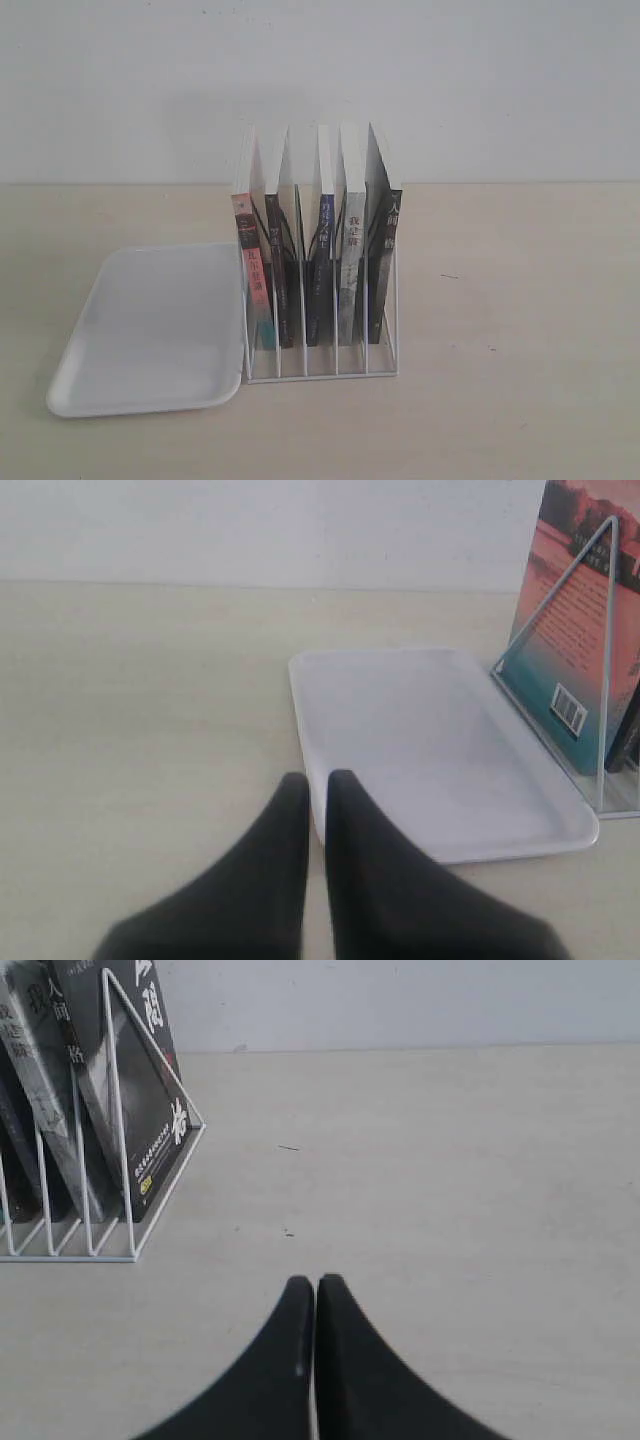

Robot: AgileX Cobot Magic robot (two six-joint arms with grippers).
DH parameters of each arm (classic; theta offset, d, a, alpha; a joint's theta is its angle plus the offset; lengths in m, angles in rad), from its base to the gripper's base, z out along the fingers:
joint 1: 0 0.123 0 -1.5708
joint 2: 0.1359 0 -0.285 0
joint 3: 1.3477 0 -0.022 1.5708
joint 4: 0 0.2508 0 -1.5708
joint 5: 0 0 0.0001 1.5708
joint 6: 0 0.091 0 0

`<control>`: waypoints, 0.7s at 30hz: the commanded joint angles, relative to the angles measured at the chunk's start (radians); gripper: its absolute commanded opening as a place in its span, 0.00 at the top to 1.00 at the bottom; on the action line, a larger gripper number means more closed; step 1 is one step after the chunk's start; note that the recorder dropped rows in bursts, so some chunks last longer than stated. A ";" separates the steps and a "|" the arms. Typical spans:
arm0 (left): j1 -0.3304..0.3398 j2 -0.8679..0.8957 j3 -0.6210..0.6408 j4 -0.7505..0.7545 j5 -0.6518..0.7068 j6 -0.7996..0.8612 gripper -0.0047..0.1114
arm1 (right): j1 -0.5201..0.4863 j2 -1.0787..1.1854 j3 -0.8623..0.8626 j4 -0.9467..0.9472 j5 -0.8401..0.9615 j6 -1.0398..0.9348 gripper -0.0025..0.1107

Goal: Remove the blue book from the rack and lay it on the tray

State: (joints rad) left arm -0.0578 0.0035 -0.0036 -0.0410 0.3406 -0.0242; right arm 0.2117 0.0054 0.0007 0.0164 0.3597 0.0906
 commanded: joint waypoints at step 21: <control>0.004 -0.004 -0.228 -0.223 -0.041 -0.060 0.91 | -0.003 -0.005 -0.001 -0.004 -0.005 -0.004 0.98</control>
State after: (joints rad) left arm -0.0578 0.0020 -0.1740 -0.2232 0.3347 -0.0841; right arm 0.2117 0.0054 0.0007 0.0164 0.3597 0.0906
